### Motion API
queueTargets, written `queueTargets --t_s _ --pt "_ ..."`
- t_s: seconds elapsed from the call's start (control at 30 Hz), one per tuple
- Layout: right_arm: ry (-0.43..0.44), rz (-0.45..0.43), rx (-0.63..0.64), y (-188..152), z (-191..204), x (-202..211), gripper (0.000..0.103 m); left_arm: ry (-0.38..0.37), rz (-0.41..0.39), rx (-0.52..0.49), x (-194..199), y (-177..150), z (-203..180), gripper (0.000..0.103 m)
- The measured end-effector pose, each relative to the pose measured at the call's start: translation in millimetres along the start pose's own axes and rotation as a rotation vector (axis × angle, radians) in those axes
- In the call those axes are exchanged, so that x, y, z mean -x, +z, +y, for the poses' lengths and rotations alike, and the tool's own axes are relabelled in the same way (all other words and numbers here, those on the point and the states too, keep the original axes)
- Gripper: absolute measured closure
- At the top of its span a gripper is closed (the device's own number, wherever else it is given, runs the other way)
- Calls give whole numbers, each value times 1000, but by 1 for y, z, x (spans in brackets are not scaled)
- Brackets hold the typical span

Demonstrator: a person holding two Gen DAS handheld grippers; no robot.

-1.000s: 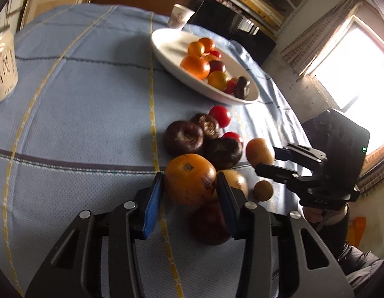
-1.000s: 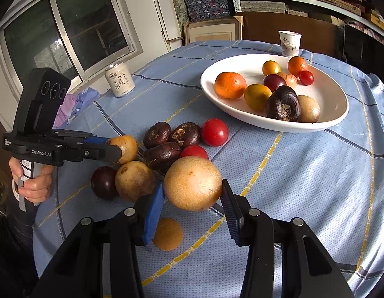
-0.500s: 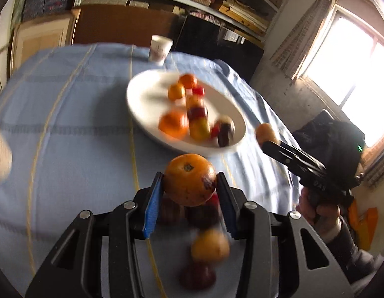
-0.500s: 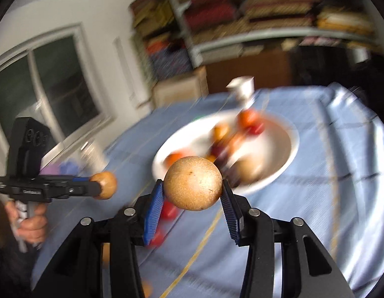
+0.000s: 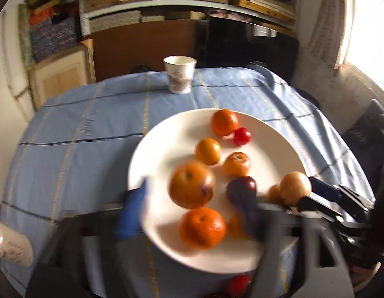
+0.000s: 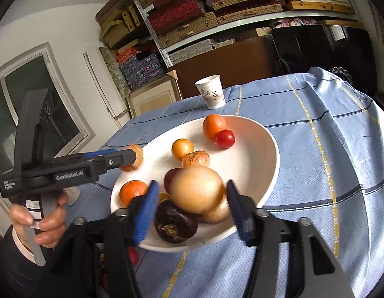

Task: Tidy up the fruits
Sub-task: 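Carry both fruits over the white plate and open both tools, then grasp the small brown fuzzy fruit with the right tool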

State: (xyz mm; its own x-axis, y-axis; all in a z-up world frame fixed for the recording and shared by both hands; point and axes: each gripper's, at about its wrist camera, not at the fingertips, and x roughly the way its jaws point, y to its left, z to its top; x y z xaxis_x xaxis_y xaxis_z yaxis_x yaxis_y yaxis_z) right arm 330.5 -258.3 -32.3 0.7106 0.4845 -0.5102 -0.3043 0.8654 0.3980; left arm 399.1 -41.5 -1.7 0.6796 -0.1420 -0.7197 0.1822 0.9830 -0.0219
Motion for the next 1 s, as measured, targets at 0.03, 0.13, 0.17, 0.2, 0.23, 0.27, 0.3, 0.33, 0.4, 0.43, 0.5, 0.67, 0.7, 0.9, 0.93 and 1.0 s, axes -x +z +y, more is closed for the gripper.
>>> queueTargets --t_s 0.03,0.13,0.17,0.2,0.23,0.27,0.3,0.33,0.4,0.43,0.5,0.67,0.7,0.9,0.93,1.0 --pt "8 8 1 0 1 3 44 8 -42 10 13 -4 1 14" --pt "74 17 26 -1 15 24 44 5 -91 -16 47 -19 1 11" --pt "92 21 37 -2 20 28 44 11 -110 -20 59 -26 1 5" --pt "117 26 58 -4 27 34 44 20 -129 -19 70 -34 1 5" --pt "143 31 88 -7 37 38 43 26 -155 -10 82 -46 3 5" --pt "160 41 114 -9 45 40 42 30 -162 -5 89 -55 5 5" --pt "178 69 163 -15 57 40 42 33 -165 -1 94 -64 6 5" --pt "183 88 192 -19 65 39 42 39 -168 -2 99 -75 7 5" --pt "198 136 269 -29 81 38 42 64 -183 -23 108 -99 10 5" --pt "204 165 332 -37 91 38 42 80 -183 -27 111 -109 11 5" --pt "195 195 413 -46 103 40 42 117 -165 -38 115 -127 15 5" --pt "188 295 399 -66 105 43 42 117 -170 -19 131 -156 25 5" --pt "203 323 373 -70 103 41 42 96 -159 -13 135 -164 27 5" --pt "184 393 475 -97 119 47 50 59 -153 -24 147 -195 22 5" --pt "182 404 479 -100 120 49 52 41 -154 -29 150 -198 20 5" --pt "161 427 493 -108 122 50 55 7 -159 -27 155 -203 20 5"
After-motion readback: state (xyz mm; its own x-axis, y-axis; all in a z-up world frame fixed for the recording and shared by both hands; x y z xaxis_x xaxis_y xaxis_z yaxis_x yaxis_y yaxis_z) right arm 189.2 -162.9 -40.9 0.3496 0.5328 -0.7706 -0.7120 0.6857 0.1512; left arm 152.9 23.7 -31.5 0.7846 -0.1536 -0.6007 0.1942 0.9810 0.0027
